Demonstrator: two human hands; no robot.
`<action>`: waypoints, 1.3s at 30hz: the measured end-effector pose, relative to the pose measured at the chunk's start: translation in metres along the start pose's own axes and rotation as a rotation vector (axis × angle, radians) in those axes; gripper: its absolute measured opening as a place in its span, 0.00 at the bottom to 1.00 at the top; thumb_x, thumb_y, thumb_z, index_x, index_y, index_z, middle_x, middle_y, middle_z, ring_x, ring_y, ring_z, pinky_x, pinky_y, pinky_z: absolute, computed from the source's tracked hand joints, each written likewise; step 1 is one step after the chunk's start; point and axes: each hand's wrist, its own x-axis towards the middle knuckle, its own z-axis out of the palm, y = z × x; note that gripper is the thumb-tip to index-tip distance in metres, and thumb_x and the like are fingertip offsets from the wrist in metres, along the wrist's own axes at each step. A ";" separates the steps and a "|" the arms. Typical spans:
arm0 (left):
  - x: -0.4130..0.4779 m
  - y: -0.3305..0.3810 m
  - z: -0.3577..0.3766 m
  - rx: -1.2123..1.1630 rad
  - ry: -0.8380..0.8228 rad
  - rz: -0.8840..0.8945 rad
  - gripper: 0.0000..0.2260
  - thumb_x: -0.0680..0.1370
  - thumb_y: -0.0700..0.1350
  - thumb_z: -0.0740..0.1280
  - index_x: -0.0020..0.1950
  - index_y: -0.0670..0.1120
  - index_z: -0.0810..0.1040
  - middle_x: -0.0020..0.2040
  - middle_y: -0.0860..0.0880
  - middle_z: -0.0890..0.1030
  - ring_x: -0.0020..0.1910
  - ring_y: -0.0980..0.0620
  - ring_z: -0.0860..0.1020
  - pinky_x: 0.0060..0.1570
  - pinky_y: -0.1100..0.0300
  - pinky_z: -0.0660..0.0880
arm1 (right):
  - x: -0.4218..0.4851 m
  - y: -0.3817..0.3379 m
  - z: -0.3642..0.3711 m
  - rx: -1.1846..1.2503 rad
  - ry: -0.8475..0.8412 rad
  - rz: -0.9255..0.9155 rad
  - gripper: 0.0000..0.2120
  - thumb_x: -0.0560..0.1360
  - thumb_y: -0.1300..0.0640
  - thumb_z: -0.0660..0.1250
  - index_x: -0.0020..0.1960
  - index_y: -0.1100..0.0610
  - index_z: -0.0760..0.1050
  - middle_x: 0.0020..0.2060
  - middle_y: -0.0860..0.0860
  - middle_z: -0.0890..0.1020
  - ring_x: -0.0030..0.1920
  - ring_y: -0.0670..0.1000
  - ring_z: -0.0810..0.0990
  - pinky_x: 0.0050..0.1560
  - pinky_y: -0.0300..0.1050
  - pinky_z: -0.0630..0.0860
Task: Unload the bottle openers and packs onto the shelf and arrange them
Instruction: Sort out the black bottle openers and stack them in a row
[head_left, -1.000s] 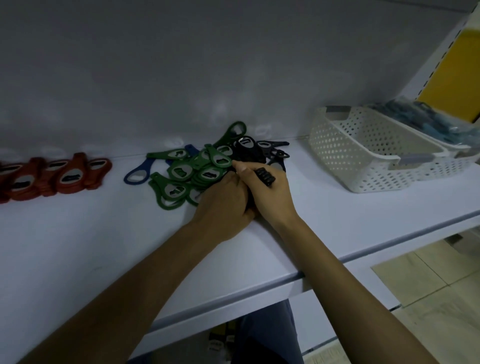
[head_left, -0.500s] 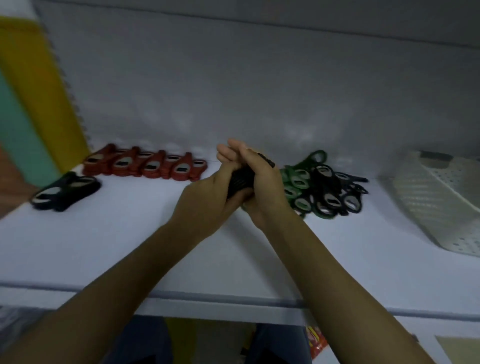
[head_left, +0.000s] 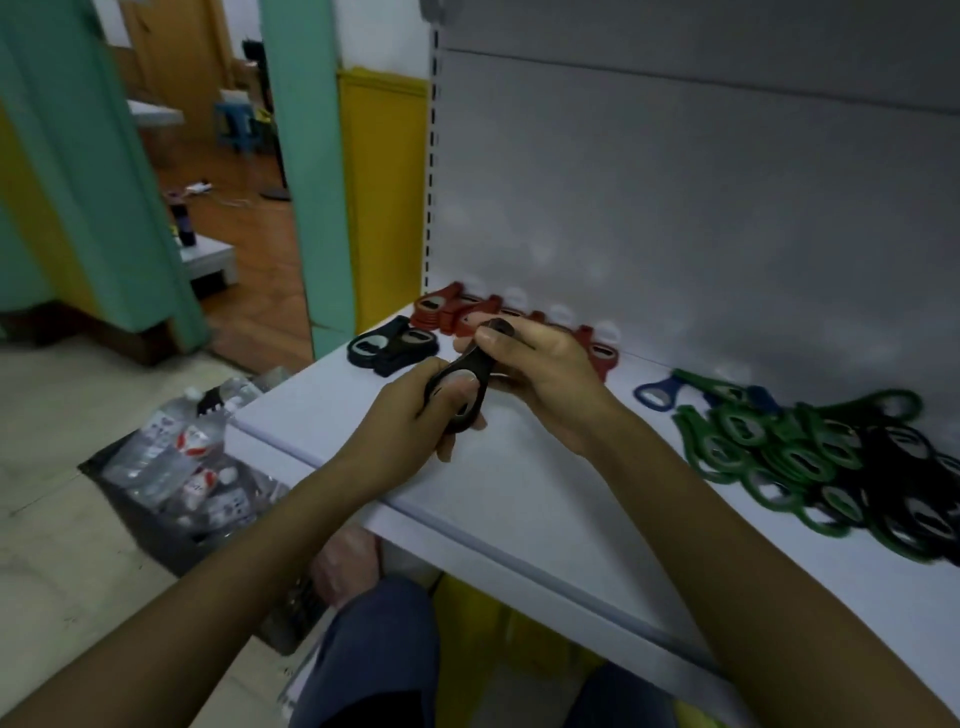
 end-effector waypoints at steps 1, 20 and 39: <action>0.000 -0.003 -0.003 -0.022 -0.010 -0.038 0.11 0.78 0.54 0.59 0.49 0.47 0.73 0.36 0.52 0.83 0.25 0.58 0.75 0.28 0.68 0.71 | 0.003 0.002 0.000 -0.039 0.013 0.021 0.05 0.76 0.57 0.67 0.49 0.55 0.81 0.49 0.56 0.84 0.54 0.55 0.82 0.59 0.53 0.78; 0.027 -0.046 -0.016 0.830 0.071 0.041 0.33 0.71 0.60 0.69 0.71 0.48 0.66 0.62 0.45 0.77 0.58 0.46 0.75 0.52 0.54 0.74 | 0.062 0.033 0.002 -0.280 0.279 0.425 0.15 0.70 0.52 0.75 0.45 0.64 0.81 0.36 0.57 0.84 0.31 0.49 0.81 0.29 0.38 0.78; 0.054 -0.086 -0.048 0.892 -0.063 0.070 0.31 0.75 0.66 0.56 0.74 0.51 0.61 0.76 0.48 0.61 0.75 0.47 0.56 0.72 0.49 0.52 | 0.108 0.045 0.018 -0.378 0.312 0.401 0.13 0.72 0.53 0.73 0.47 0.65 0.80 0.36 0.59 0.84 0.29 0.52 0.83 0.27 0.39 0.78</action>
